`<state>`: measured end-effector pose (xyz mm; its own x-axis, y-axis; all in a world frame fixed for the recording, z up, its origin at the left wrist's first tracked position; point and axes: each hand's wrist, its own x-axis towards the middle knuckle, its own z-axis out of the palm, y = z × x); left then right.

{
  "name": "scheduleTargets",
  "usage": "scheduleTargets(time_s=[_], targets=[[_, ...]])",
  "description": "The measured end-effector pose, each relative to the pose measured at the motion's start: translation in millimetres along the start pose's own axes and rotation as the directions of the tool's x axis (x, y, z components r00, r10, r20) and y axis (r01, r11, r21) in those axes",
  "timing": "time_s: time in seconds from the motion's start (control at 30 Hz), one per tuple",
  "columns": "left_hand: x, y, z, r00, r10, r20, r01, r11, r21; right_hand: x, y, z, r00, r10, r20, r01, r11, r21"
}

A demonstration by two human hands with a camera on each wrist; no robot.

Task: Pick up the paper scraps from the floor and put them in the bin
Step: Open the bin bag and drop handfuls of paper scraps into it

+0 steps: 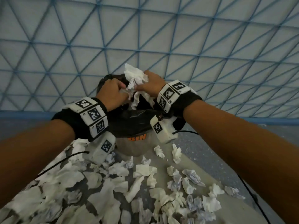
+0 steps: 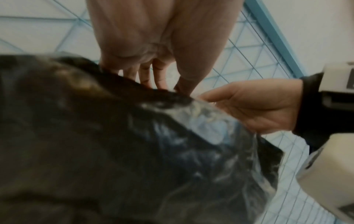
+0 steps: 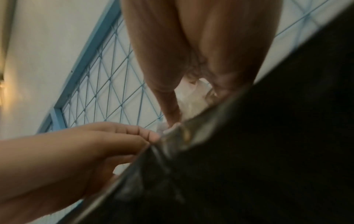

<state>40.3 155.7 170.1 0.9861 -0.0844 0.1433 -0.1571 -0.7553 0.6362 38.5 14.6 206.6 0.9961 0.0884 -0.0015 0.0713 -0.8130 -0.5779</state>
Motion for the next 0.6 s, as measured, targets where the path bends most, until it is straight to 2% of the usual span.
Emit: scheduleTargets(time_s=[0.07, 0.13, 0.23, 0.3, 0.43, 0.47, 0.53, 0.6], targets=[[-2, -2, -7, 1.000, 0.011, -0.028, -0.013, 0.999, -0.047, -2, -6, -5, 0.997, -0.014, 0.072, 0.015, 1.000, -0.016], [-4, 2, -14, 0.995, 0.084, -0.050, -0.089, 0.989, -0.117, -2, -8, -9, 0.994, -0.024, 0.107, 0.024, 1.000, 0.001], [-5, 9, -17, 0.972, 0.218, 0.090, -0.195, 0.958, -0.211, 1, -5, -11, 0.993, -0.027, 0.112, 0.018, 0.997, 0.081], [-3, 11, -16, 0.964, 0.202, 0.174, -0.168, 0.966, -0.194, 2, -2, -11, 0.993, -0.039, 0.115, 0.021, 0.988, 0.153], [4, 10, -18, 0.994, 0.105, 0.038, -0.105, 0.994, -0.008, -4, 5, -14, 0.994, -0.046, 0.102, 0.016, 0.961, 0.276], [5, 10, -20, 0.995, 0.092, 0.051, -0.096, 0.992, 0.084, -6, 8, -17, 0.994, -0.041, 0.104, 0.010, 0.958, 0.286], [6, 13, -26, 0.983, 0.065, 0.172, -0.116, 0.945, 0.306, -10, 14, -23, 0.989, -0.034, 0.146, -0.005, 0.966, 0.260], [4, 19, -32, 0.959, 0.044, 0.278, -0.167, 0.884, 0.437, -15, 21, -31, 0.979, -0.064, 0.194, 0.032, 0.986, 0.163]])
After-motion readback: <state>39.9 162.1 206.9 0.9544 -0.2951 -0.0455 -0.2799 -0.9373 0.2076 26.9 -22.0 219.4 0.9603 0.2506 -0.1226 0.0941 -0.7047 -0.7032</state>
